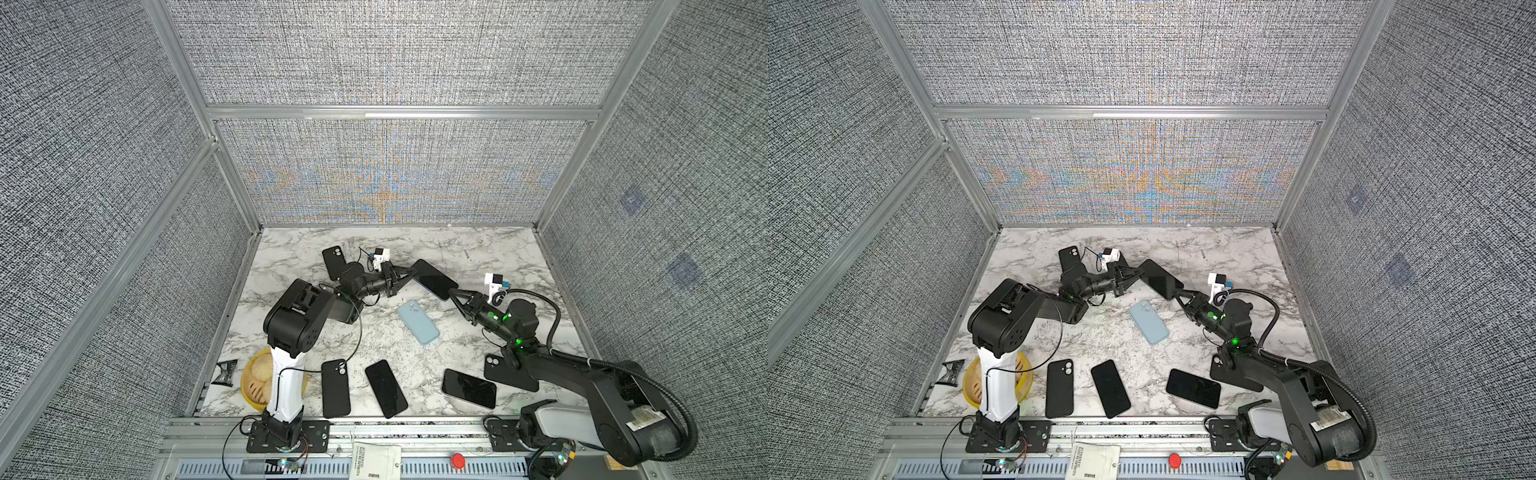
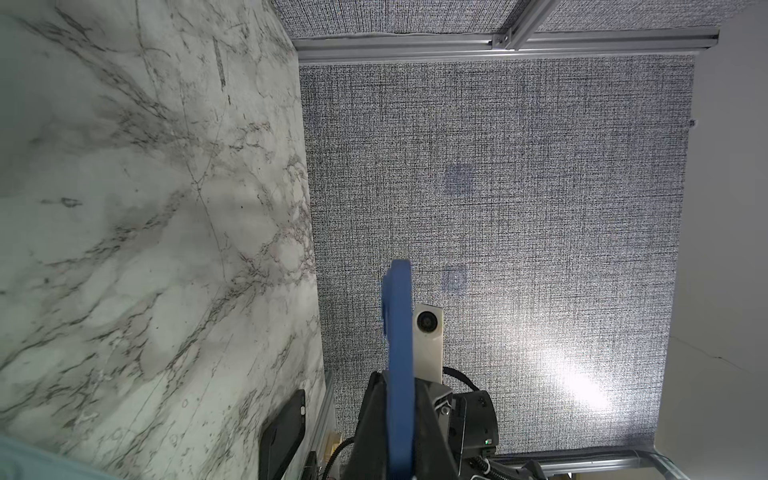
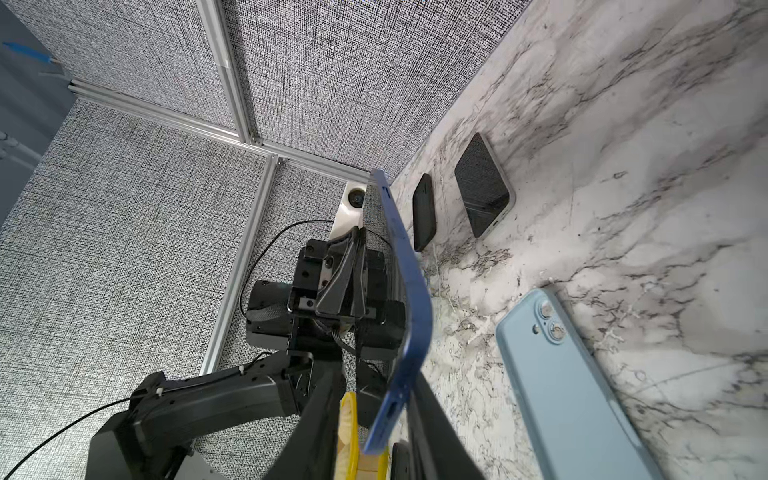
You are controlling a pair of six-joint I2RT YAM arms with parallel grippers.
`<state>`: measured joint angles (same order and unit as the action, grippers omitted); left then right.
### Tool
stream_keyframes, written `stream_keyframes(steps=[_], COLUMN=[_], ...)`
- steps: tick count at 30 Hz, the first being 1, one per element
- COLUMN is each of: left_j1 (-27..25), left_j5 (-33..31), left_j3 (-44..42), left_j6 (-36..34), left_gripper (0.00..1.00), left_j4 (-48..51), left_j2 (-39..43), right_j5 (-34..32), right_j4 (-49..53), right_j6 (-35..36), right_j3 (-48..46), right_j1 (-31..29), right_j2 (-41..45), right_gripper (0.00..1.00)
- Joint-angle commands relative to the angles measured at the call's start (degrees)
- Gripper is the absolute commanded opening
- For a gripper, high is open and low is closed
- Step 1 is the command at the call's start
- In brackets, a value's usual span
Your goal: Put the phone into the phone case
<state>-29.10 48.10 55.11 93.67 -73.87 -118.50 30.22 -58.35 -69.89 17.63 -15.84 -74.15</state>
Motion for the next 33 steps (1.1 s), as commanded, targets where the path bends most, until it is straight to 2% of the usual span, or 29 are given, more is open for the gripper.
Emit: stream_keyframes(steps=[1,6,16,18,21,25,29,33], left_j1=[0.01,0.01,-0.01,-0.02,0.01,0.23,1.16,1.43], left_j5=[0.83,0.95,1.12,1.21,1.36,1.63,1.47,0.98], left_j3=[0.21,-0.11,-0.4,-0.59,-1.32,-2.84,-3.78,-0.71], left_j6=[0.29,0.26,0.06,-0.43,-2.28,-7.24,-14.57,-28.59], left_gripper=[0.0,0.0,0.0,0.07,0.28,0.48,0.56,0.58], left_j4=[-3.25,-3.41,-3.34,-2.99,-1.16,4.03,13.03,35.25], left_j2=[0.11,0.09,0.0,0.19,1.08,3.39,6.68,10.07], right_j5=[-0.24,-0.56,-1.35,-1.53,-1.81,-1.5,-1.02,-0.2], right_j4=[-2.07,-1.67,1.14,2.43,5.99,14.33,24.8,34.03], right_j6=[0.5,0.63,1.21,1.41,2.1,4.34,8.51,12.46], right_j3=[0.68,0.69,1.13,1.12,1.12,1.67,3.6,5.41], right_j1=[-0.08,-0.08,-0.07,-0.11,0.38,2.06,3.61,5.55], right_j2=[-0.29,-0.14,1.42,1.96,3.66,7.94,13.02,16.71], right_gripper=[0.27,0.2,0.14,0.13,0.1,0.06,0.04,0.03])
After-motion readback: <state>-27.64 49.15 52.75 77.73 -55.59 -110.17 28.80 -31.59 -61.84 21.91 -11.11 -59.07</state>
